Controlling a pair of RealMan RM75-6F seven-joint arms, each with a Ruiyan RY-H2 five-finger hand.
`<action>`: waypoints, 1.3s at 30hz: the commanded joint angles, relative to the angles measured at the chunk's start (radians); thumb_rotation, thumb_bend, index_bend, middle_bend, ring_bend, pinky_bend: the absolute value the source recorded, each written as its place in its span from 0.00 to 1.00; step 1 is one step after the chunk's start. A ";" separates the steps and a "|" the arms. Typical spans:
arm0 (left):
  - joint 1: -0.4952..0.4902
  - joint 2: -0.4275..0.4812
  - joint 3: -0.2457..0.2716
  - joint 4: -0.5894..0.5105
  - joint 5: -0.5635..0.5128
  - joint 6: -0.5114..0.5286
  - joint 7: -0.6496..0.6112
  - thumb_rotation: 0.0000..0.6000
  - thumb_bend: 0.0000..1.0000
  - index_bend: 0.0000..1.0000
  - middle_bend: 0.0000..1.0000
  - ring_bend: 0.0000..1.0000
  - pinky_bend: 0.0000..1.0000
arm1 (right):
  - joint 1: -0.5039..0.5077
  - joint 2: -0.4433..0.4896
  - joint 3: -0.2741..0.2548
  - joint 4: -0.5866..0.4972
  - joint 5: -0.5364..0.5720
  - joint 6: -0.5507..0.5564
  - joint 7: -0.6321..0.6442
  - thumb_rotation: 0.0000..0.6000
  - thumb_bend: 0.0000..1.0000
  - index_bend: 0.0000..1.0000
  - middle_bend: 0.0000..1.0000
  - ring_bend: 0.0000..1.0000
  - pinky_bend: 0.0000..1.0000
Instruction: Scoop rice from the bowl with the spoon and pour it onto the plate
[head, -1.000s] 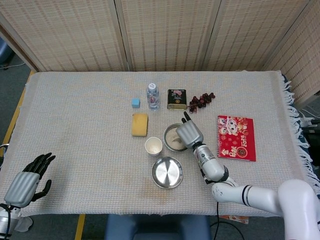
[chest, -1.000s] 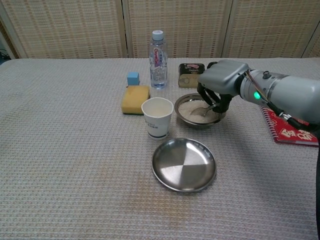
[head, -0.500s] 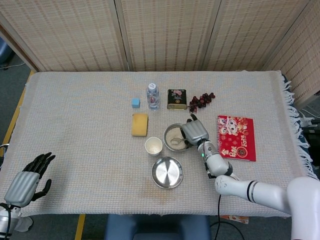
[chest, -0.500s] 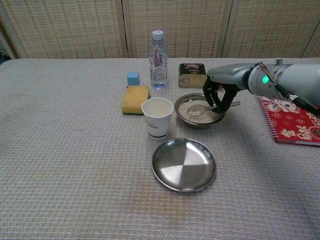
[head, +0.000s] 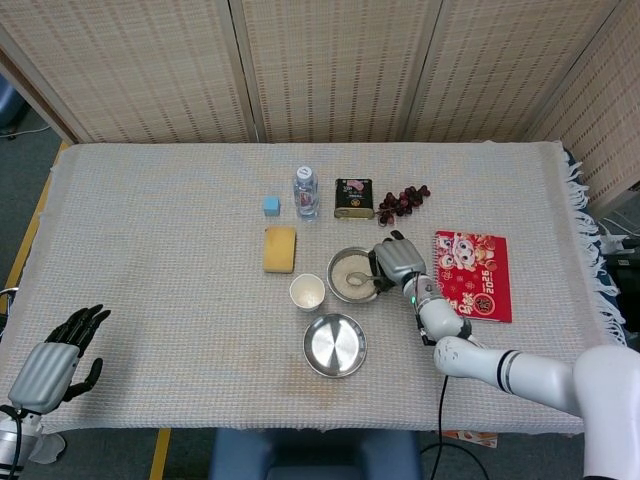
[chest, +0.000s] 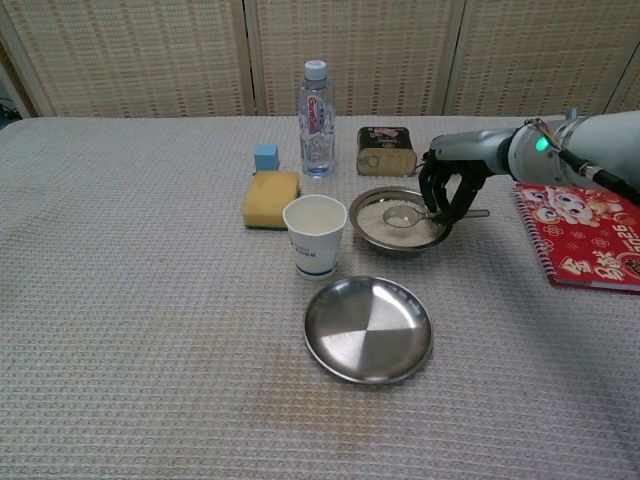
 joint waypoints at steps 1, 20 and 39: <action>0.000 0.000 0.000 0.000 0.000 0.000 0.000 1.00 0.53 0.00 0.00 0.01 0.20 | 0.002 0.013 -0.006 -0.011 -0.002 0.009 0.017 1.00 0.41 0.97 0.59 0.18 0.06; 0.002 0.000 0.004 -0.007 0.007 0.003 0.008 1.00 0.53 0.00 0.00 0.01 0.20 | 0.037 0.160 0.036 -0.250 -0.043 0.061 0.125 1.00 0.41 0.97 0.59 0.18 0.06; 0.001 0.011 0.010 -0.001 0.023 0.007 -0.027 1.00 0.52 0.00 0.00 0.01 0.20 | 0.272 -0.065 -0.073 -0.187 0.038 0.337 -0.312 1.00 0.41 0.97 0.59 0.18 0.06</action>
